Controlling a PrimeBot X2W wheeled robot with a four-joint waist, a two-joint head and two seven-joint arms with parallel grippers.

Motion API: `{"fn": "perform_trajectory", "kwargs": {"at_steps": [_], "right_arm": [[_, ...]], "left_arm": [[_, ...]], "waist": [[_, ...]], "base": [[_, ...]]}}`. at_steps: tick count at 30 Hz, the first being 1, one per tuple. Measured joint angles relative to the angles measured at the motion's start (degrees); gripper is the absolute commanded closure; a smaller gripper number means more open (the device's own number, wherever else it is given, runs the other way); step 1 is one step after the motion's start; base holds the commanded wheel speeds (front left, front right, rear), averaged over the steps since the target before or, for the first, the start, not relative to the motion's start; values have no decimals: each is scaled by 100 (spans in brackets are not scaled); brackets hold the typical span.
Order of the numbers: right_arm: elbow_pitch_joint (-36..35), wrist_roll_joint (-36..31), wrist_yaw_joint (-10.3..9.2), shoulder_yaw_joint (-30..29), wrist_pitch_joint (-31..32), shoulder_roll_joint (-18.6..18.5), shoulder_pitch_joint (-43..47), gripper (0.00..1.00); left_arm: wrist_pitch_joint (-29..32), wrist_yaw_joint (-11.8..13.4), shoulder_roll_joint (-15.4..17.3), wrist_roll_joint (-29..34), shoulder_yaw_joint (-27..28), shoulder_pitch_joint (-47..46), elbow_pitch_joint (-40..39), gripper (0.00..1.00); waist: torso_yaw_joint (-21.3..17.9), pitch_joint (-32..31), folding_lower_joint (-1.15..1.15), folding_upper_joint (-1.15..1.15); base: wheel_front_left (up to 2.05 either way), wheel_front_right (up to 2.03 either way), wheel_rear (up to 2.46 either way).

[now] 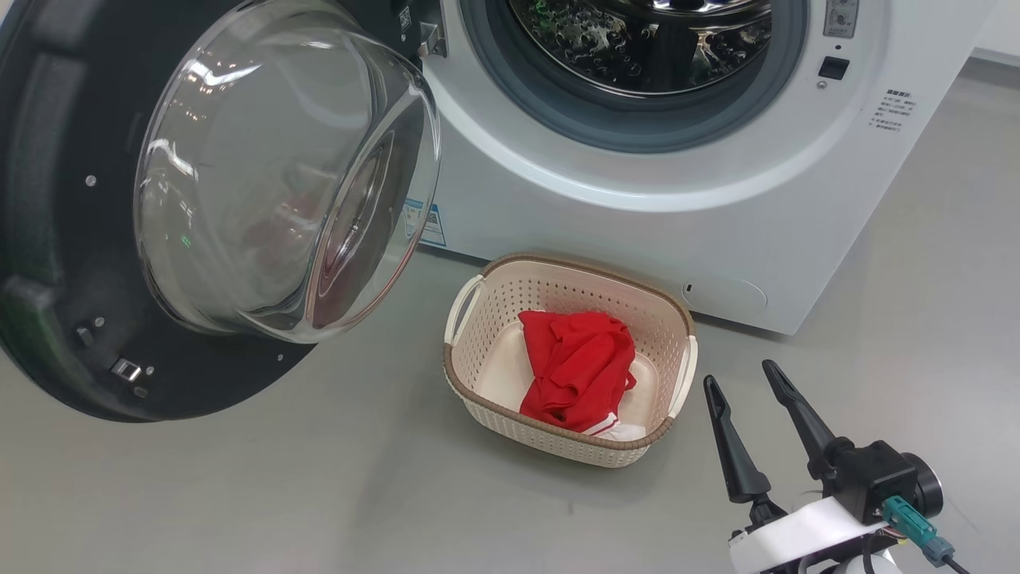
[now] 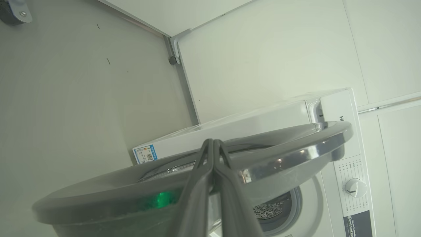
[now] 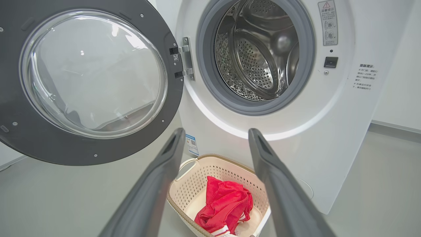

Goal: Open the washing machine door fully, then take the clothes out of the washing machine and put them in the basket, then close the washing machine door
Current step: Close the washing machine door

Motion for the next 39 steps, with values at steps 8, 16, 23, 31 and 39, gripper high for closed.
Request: {"fn": "perform_trajectory", "kwargs": {"at_steps": [8,16,23,31,39], "right_arm": [[-4,0,0,-49,0,-14,-65,0],[-5,1,7,-49,0,-12,-74,0],[-20,0,7,-80,0,-13,-74,0],[-76,0,-2,-144,0,-11,-74,0],[-200,1,-10,-162,0,13,-102,0]], "left_arm": [[488,-276,30,-380,21,22,102,100],[924,-475,2,-719,62,257,175,100],[1313,-761,-44,-839,-22,428,127,100],[1642,-937,-170,-1027,-110,633,-115,100],[1849,-1038,-332,-1365,71,929,-537,100]], "waist": [[5,30,0,0],[-12,15,0,0],[-19,42,0,0],[-63,54,0,0],[-220,136,0,0]], "base": [[0,0,0],[0,0,0],[0,0,0],[0,0,0],[0,0,0]]}}
